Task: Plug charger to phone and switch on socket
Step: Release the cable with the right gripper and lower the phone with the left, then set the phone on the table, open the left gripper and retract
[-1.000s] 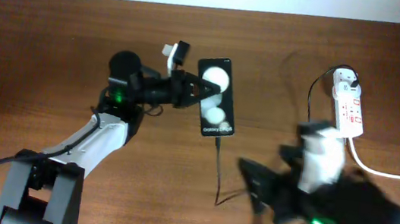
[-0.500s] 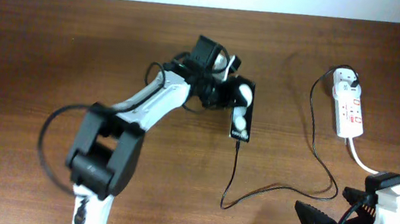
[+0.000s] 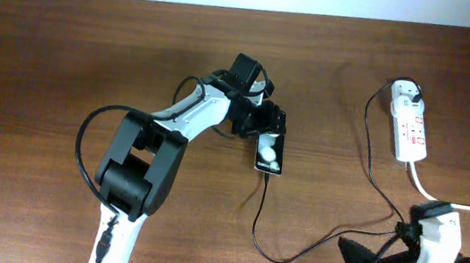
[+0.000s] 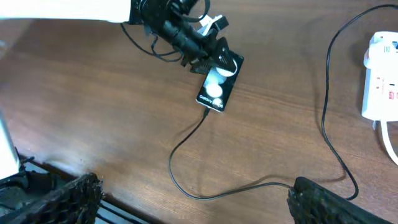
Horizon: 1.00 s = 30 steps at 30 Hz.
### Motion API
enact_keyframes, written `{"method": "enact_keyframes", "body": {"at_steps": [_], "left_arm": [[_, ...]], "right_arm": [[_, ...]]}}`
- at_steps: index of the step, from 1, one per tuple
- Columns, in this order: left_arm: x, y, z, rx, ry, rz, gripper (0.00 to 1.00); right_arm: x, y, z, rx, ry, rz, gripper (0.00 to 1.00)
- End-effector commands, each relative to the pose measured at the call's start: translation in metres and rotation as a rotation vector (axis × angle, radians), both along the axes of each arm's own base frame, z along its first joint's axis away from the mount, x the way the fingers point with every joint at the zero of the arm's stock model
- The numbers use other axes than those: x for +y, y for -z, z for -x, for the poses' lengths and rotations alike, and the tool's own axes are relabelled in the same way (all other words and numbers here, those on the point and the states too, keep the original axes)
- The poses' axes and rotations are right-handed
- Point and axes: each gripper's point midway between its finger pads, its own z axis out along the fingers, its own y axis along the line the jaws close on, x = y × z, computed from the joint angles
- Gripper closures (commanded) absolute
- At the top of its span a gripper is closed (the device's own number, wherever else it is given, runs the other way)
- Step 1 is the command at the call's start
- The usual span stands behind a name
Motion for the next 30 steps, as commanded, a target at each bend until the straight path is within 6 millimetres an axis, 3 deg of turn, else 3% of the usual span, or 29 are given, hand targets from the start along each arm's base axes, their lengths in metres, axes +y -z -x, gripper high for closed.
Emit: {"method": "enact_keyframes", "body": {"at_steps": [1,3,6,8,10,12,13,14,16,18,19,21,22,24,27,30], "left_arm": [[0.038,0.04,0.01,0.046,-0.051,-0.222,0.18],[0.055,0.048,0.016,0.064,-0.068,-0.318,0.01],[0.07,0.053,0.017,0.059,-0.083,-0.403,0.01],[0.099,0.049,0.015,0.059,-0.089,-0.479,0.01],[0.134,0.017,0.006,0.055,-0.132,-0.488,0.01],[0.184,-0.037,-0.008,-0.007,-0.251,-0.523,0.01],[0.231,-0.11,-0.011,-0.134,-0.353,-0.534,0.01],[0.248,-0.139,-0.006,-0.183,-0.399,-0.545,0.01],[0.28,-0.2,0.02,-0.287,-0.492,-0.585,0.0],[0.307,-0.261,0.063,-0.419,-0.58,-0.647,0.0],[0.32,-0.291,0.093,-0.492,-0.631,-0.672,0.01],[0.335,-0.319,0.134,-0.561,-0.682,-0.694,0.01],[0.34,-0.33,0.166,-0.587,-0.696,-0.685,0.01],[0.345,-0.335,0.212,-0.6,-0.703,-0.678,0.01],[0.355,-0.328,0.29,-0.601,-0.703,-0.678,0.01],[0.358,-0.333,0.318,-0.687,-0.743,-0.634,0.01]], "right_arm": [[0.001,0.009,-0.003,0.037,0.057,-0.019,0.01],[0.001,0.009,-0.003,0.035,0.057,-0.021,0.01],[0.001,0.009,-0.003,0.037,0.056,-0.021,0.01],[0.007,0.012,0.003,0.071,0.018,-0.033,0.01],[0.005,0.016,0.007,0.09,0.011,-0.017,0.01],[0.004,0.017,0.007,0.09,0.012,-0.014,0.01],[0.002,0.016,0.004,0.079,0.026,-0.008,0.01],[0.001,0.016,0.004,0.076,0.029,-0.006,0.01],[-0.002,0.013,0.0,0.053,0.053,0.001,0.01],[0.0,0.008,-0.004,0.03,0.063,-0.018,0.01],[0.004,0.003,-0.007,0.015,0.063,-0.042,0.01],[0.008,-0.002,-0.01,-0.003,0.064,-0.068,0.01],[0.009,-0.006,-0.014,-0.024,0.077,-0.081,0.01],[0.01,-0.012,-0.018,-0.048,0.09,-0.1,0.01],[0.013,-0.022,-0.023,-0.079,0.101,-0.136,0.01],[0.018,-0.03,-0.025,-0.099,0.099,-0.172,0.01]]}}
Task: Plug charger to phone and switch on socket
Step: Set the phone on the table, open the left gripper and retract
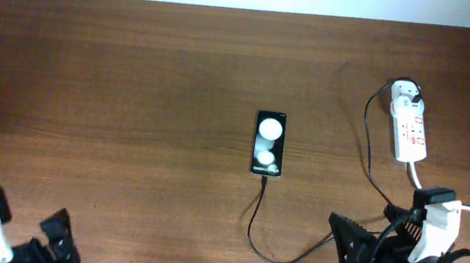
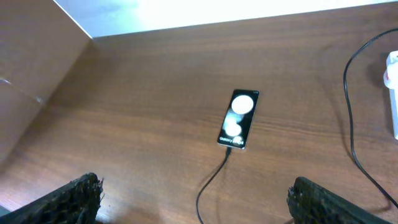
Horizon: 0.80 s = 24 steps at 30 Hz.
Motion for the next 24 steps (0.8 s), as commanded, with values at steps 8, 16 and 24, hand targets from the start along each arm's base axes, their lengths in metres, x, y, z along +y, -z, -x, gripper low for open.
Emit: {"method": "enact_keyframes", "body": {"at_steps": [8,16,24], "left_arm": [[0.011,-0.01,0.068,-0.279,-0.01,0.017,0.01],[0.017,-0.006,0.116,-0.481,-0.012,0.043,0.01],[0.021,0.002,0.143,-0.596,-0.013,0.057,0.01]], "right_arm": [[0.007,-0.002,-0.007,-0.003,0.01,0.004,0.01],[0.088,0.042,-0.055,0.124,-0.009,0.173,0.01],[0.163,0.021,-0.094,0.033,-0.056,-0.012,0.51]]}}
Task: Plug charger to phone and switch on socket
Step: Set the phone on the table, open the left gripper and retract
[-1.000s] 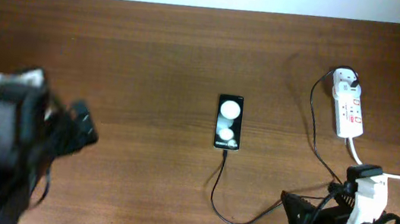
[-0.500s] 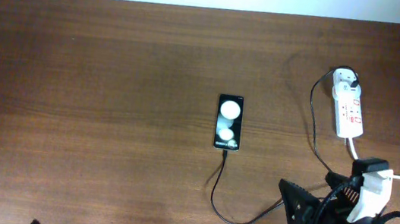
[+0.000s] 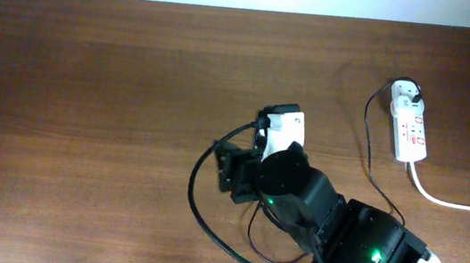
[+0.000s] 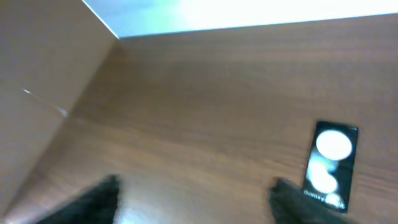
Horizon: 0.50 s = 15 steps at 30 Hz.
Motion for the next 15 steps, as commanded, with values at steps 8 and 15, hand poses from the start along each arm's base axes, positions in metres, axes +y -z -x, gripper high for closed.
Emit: {"method": "enact_keyframes", "body": {"at_steps": [8,15], "left_arm": [[0.006,0.007,0.035,-0.152,-0.009,0.009,0.01],[0.025,-0.013,0.015,-0.214,-0.139,0.002,0.01]], "right_arm": [[-0.14,0.071,-0.013,0.336,0.419,0.239,0.96],[-0.216,0.097,0.007,0.588,0.637,0.262,0.96]]}}
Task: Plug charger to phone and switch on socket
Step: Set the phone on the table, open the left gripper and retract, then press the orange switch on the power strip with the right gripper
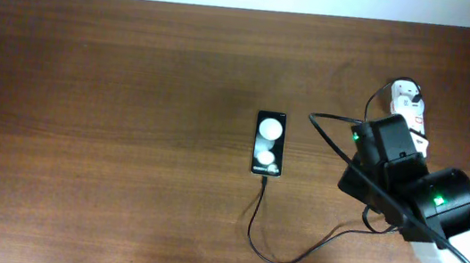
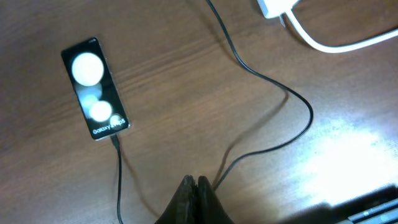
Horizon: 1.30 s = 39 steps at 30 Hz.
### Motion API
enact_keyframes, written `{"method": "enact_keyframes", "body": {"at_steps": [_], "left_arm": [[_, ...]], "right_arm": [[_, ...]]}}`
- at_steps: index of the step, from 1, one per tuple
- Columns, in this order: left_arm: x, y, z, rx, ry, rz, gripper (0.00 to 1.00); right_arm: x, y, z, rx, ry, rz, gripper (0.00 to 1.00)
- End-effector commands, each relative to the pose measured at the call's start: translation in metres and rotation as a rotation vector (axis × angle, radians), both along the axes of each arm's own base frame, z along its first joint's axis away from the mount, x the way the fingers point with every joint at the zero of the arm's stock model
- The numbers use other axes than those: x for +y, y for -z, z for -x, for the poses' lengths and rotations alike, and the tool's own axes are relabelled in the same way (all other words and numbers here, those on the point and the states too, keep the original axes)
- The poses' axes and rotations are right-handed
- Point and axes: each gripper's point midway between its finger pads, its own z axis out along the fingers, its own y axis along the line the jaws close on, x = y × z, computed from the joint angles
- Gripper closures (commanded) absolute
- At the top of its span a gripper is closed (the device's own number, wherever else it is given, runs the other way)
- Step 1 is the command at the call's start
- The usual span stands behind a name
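The black phone [image 1: 269,143] lies flat mid-table with its screen lit, and the wrist view shows it too [image 2: 93,87]. The black charger cable [image 1: 252,223] is plugged into its near end [image 2: 115,140] and loops right toward the white socket strip [image 1: 413,117]. My right arm [image 1: 400,179] reaches over the table just below that strip and covers part of it. In the wrist view my right gripper [image 2: 194,182] is shut with nothing in it, above the cable loop [image 2: 273,146]. The strip's end [image 2: 273,6] shows at the top edge. My left gripper is out of view.
A thick white mains cord [image 2: 336,43] runs from the strip off the right side. The brown table's far edge [image 1: 232,10] meets a white wall.
My right arm was over the table middle beside the phone with its fingers apart. Now it is at the right, next to the socket strip, with its fingers shut. The phone and cable have not moved.
First my left gripper was at the phone's far end, the cable in the phone, and my right arm low at the right with its fingers apart. Then the left arm was back at the lower left corner. The right arm was then by the phone, and is now by the strip.
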Motion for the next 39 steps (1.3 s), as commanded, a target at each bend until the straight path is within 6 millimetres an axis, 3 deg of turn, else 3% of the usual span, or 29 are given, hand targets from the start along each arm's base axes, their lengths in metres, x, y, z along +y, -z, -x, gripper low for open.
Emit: {"method": "enact_keyframes", "body": {"at_steps": [1,4,6,9,10,13,15,18,21,28,32,34,37,39], "left_arm": [[0.006,0.0,-0.03,0.016,-0.063,-0.011,0.01],[-0.003,0.006,-0.1,0.035,-0.06,-0.013,0.01],[-0.009,0.022,-0.149,0.043,-0.06,0.009,0.01],[-0.024,0.079,-0.225,0.073,-0.029,0.099,0.01],[-0.025,0.092,-0.237,0.076,-0.029,0.099,0.01],[-0.031,0.155,-0.28,0.101,-0.03,0.094,0.01],[-0.032,0.187,-0.29,0.144,-0.031,0.064,0.01],[-0.033,0.208,-0.297,0.15,-0.024,0.045,0.01],[-0.05,0.201,-0.306,0.11,0.082,-0.105,0.01],[-0.049,0.201,-0.306,0.112,0.074,-0.105,0.01],[-0.049,0.201,-0.306,0.112,0.074,-0.105,0.01],[-0.049,0.201,-0.306,0.112,0.074,-0.105,0.01],[-0.049,0.201,-0.306,0.112,0.074,-0.105,0.01],[-0.049,0.201,-0.306,0.112,0.074,-0.105,0.01]], "right_arm": [[0.006,0.0,0.004,0.015,0.003,-0.059,0.96],[0.008,0.004,0.014,0.062,-0.01,-0.074,0.96],[0.006,0.006,0.02,0.09,-0.008,-0.063,0.96],[0.009,0.007,0.023,0.105,-0.015,-0.081,0.96],[0.009,0.007,0.023,0.106,-0.016,-0.084,0.96],[0.009,0.007,0.024,0.108,-0.016,-0.083,0.96],[0.008,0.008,0.026,0.117,-0.015,-0.08,0.96],[0.008,0.008,0.026,0.117,-0.015,-0.08,0.96],[0.008,0.008,0.026,0.117,-0.015,-0.08,0.96],[0.009,0.008,0.025,0.116,-0.015,-0.081,0.96],[0.011,0.005,0.004,0.048,0.069,-0.126,0.96],[-0.006,0.01,-0.015,0.033,0.159,-0.126,0.96],[-0.06,0.038,-0.048,0.086,0.361,-0.119,0.96],[-0.088,0.058,-0.08,0.088,0.374,-0.131,0.96]]}}
